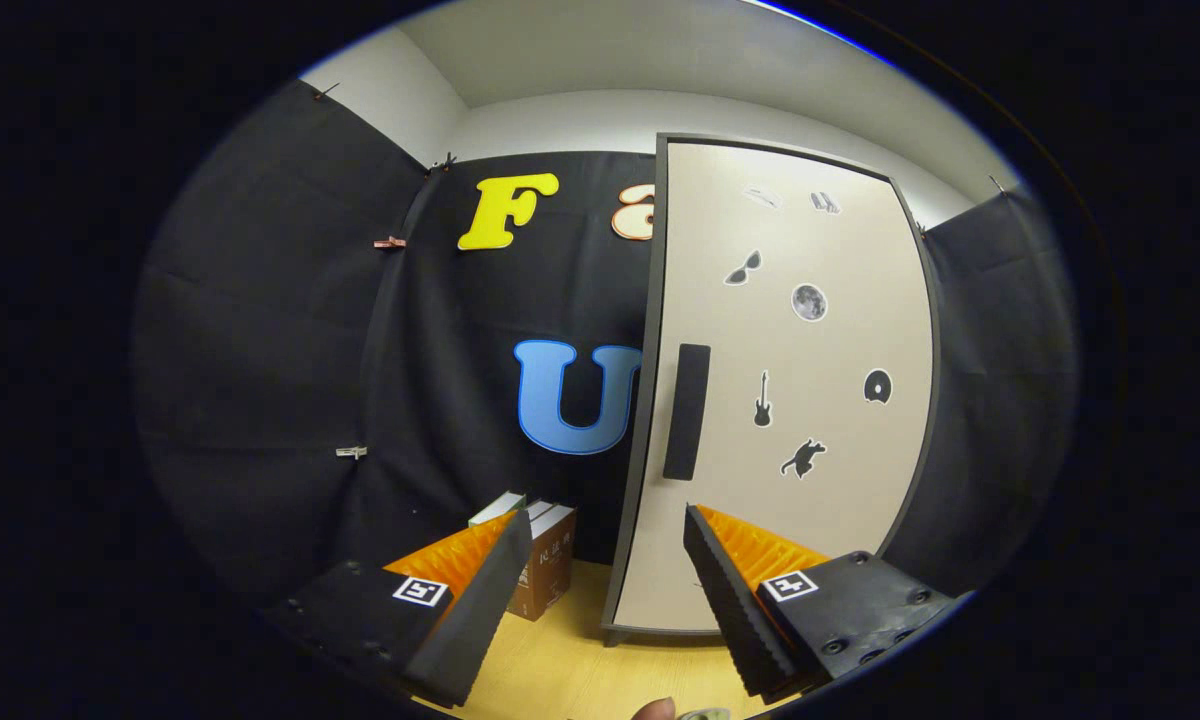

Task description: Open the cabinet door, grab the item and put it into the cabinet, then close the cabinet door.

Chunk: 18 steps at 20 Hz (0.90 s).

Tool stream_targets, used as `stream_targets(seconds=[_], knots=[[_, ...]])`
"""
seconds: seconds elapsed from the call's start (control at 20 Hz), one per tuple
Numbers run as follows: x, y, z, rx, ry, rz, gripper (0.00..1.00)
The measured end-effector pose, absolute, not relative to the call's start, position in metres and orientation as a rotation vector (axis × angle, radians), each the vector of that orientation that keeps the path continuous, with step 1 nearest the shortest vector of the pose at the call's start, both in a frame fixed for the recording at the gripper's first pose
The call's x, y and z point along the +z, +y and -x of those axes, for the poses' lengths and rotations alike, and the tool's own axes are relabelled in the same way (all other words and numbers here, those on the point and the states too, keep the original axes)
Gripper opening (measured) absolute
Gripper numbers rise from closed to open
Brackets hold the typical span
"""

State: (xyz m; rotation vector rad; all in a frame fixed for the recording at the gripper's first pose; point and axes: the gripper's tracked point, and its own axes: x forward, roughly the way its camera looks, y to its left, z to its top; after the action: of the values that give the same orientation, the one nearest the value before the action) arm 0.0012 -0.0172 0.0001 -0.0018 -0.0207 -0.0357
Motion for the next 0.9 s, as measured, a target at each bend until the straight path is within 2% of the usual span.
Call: stream_targets(seconds=[0.25, 0.5, 0.9], knots=[[0.022, -0.036, 0.009, -0.030, -0.065, 0.006, 0.97], [0.039, -0.062, 0.003, -0.088, -0.066, -0.094, 0.97], [0.031, -0.107, -0.087, -0.203, -0.003, -0.180, 0.97]])
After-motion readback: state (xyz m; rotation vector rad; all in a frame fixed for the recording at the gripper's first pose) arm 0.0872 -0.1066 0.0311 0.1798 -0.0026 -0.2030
